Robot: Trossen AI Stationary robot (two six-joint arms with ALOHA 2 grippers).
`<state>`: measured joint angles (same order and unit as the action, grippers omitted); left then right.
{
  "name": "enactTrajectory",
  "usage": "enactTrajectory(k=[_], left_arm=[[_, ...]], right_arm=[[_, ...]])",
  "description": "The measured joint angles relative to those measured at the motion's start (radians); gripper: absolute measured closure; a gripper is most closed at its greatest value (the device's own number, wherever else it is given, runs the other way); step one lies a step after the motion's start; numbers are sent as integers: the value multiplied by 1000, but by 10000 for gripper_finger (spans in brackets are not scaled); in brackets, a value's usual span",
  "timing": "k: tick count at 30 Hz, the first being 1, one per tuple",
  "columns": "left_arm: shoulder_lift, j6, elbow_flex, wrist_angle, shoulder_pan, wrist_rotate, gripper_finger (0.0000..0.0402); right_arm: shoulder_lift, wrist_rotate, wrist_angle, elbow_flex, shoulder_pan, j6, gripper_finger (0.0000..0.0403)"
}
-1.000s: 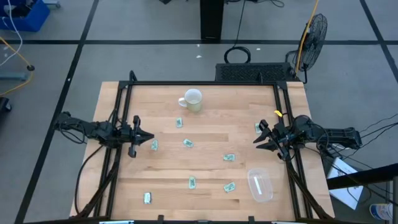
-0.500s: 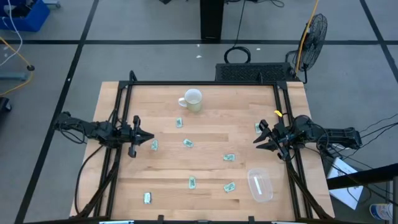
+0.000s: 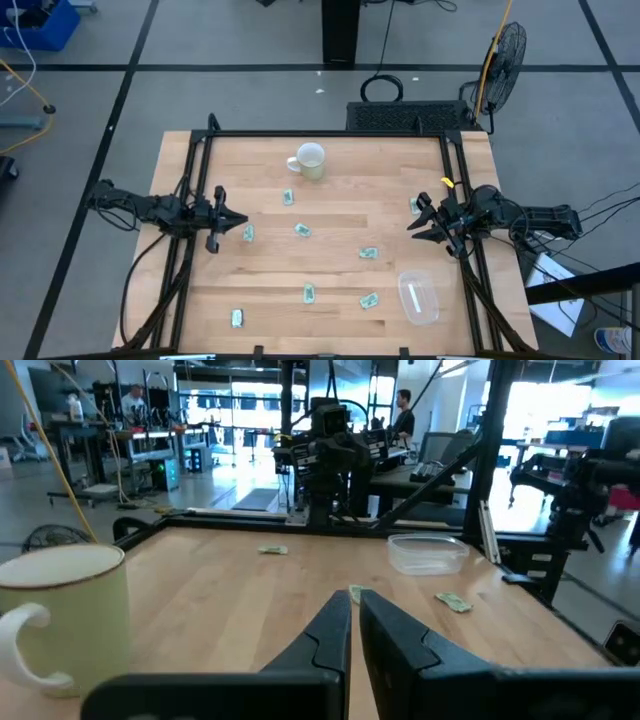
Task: Pick and place Stevia / Truvia into bins
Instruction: Put the stevia packet into the transparent bin
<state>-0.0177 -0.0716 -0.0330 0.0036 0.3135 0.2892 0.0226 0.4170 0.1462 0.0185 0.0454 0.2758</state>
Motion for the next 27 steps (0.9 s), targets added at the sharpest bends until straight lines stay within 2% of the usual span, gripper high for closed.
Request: enactTrajectory(k=[19, 23, 27], left_arm=[[0, -14, 0, 59, 0, 40, 371], [-1, -37, 0, 56, 0, 89, 371], [-1, -59, 0, 52, 0, 161, 371]], right_arm=[[0, 0, 11, 0, 0, -7, 300], [0, -1, 10, 0, 0, -33, 300], [0, -109, 15, 0, 0, -95, 300]])
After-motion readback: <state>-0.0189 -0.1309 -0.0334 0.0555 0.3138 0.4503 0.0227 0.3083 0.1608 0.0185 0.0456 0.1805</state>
